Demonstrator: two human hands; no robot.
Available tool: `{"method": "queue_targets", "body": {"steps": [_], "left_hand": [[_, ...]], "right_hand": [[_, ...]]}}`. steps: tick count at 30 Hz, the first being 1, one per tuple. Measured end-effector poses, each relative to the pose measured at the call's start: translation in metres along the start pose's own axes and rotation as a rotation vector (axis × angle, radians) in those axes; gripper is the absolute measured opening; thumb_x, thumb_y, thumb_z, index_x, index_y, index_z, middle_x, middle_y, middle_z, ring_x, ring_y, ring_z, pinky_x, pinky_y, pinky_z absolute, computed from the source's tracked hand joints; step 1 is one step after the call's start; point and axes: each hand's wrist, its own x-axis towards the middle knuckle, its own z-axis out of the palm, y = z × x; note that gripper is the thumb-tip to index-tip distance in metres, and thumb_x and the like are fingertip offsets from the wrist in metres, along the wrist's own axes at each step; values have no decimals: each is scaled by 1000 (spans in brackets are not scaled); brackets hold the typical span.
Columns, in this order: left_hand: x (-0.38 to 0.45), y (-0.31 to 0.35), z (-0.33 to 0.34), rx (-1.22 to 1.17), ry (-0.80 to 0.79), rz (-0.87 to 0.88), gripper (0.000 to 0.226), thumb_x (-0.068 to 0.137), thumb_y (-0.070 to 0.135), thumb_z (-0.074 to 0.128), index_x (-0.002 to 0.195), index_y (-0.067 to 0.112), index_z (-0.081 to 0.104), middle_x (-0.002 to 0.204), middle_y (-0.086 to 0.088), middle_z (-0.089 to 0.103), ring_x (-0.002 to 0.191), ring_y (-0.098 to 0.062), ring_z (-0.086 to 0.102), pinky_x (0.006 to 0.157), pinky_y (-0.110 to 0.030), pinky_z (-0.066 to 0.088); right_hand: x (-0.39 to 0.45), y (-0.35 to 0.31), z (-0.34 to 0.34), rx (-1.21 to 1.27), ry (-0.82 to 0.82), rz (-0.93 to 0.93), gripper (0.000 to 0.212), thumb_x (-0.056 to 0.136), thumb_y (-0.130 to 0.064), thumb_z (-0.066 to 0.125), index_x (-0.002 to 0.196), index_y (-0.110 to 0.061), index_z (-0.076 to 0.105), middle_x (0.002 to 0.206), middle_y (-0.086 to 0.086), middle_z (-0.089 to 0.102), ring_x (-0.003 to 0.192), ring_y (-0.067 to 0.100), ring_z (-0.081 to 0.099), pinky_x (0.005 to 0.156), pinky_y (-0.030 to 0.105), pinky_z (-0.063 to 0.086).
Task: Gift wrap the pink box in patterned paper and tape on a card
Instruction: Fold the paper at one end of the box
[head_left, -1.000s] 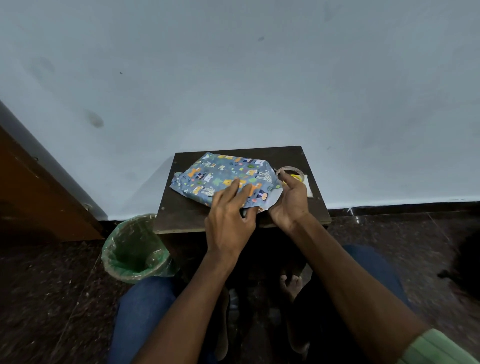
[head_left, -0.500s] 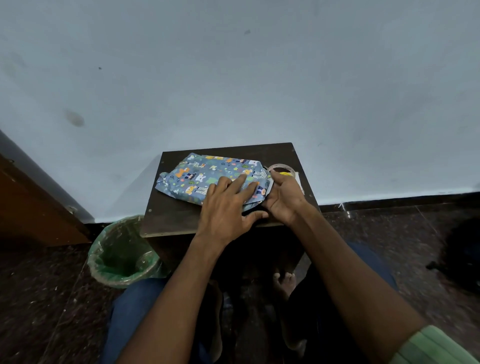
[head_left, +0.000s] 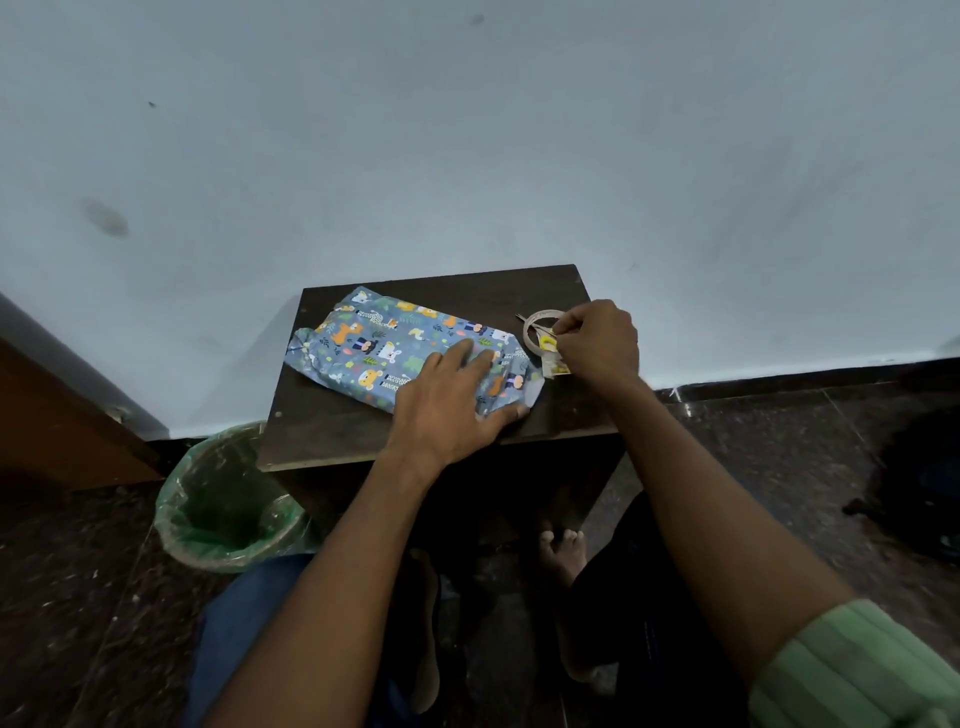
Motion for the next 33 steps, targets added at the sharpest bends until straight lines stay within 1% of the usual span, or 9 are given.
{"method": "queue_targets", "body": {"steps": [3, 5, 7, 9, 12, 16, 21, 27, 33], "left_hand": [[3, -4, -1, -76, 14, -6, 79, 92, 86, 43, 155, 38, 47, 169, 10, 33, 152, -17, 36, 108, -52, 46], [4, -4, -2, -88, 37, -11, 74, 96, 83, 39, 153, 37, 50, 167, 10, 37, 151, -16, 39, 108, -51, 46], [5, -4, -1, -90, 43, -17, 72, 97, 81, 37, 152, 37, 51, 166, 11, 38, 149, -16, 41, 107, -50, 46], [6, -4, 0, -93, 72, -20, 70, 97, 81, 38, 148, 37, 56, 162, 11, 42, 145, -16, 46, 103, -49, 49], [11, -2, 2, -118, 123, -43, 71, 94, 83, 35, 139, 35, 63, 155, 11, 48, 136, -16, 54, 94, -46, 52], [18, 6, 2, -132, 106, -84, 90, 86, 92, 20, 138, 34, 66, 155, 9, 49, 136, -17, 55, 93, -46, 55], [25, 11, 6, -141, 118, -118, 71, 95, 84, 33, 135, 35, 67, 148, 9, 51, 130, -19, 58, 89, -46, 55], [25, 12, 7, -151, 119, -129, 71, 95, 84, 33, 135, 36, 65, 150, 8, 50, 133, -18, 56, 91, -46, 54], [23, 13, 8, -137, 131, -119, 67, 96, 82, 39, 138, 36, 64, 152, 10, 48, 135, -19, 54, 90, -43, 53]], "right_hand": [[21, 6, 7, -77, -32, -53, 27, 75, -3, 63, 87, -18, 82, 94, 6, 77, 94, 29, 69, 72, 27, 47], [32, 7, 11, -108, -45, -81, 23, 72, -8, 68, 88, -20, 81, 96, 4, 76, 100, 29, 68, 74, 29, 51], [41, 8, 13, -120, -39, -90, 25, 70, -12, 71, 92, -23, 79, 105, 6, 71, 106, 29, 63, 78, 31, 52], [46, 8, 11, -94, -22, -64, 29, 72, -7, 70, 99, -19, 73, 113, 7, 61, 103, 27, 59, 79, 30, 46], [51, 11, 10, -71, -19, -31, 29, 71, -1, 66, 95, -16, 73, 106, 6, 71, 99, 27, 65, 76, 27, 40], [52, 11, 10, -11, 3, -23, 24, 74, 1, 65, 85, -17, 76, 98, 3, 76, 96, 24, 68, 76, 25, 41], [53, 2, 9, 136, 82, -10, 19, 74, -4, 68, 77, -19, 79, 83, -4, 76, 86, 18, 70, 83, 37, 59], [55, -4, 8, 178, 157, -6, 7, 76, -11, 77, 76, -17, 81, 75, -3, 76, 76, 16, 70, 73, 31, 56], [54, -10, 11, 174, 107, 69, 17, 72, -3, 66, 73, -13, 80, 79, 0, 77, 80, 17, 70, 74, 29, 56]]}}
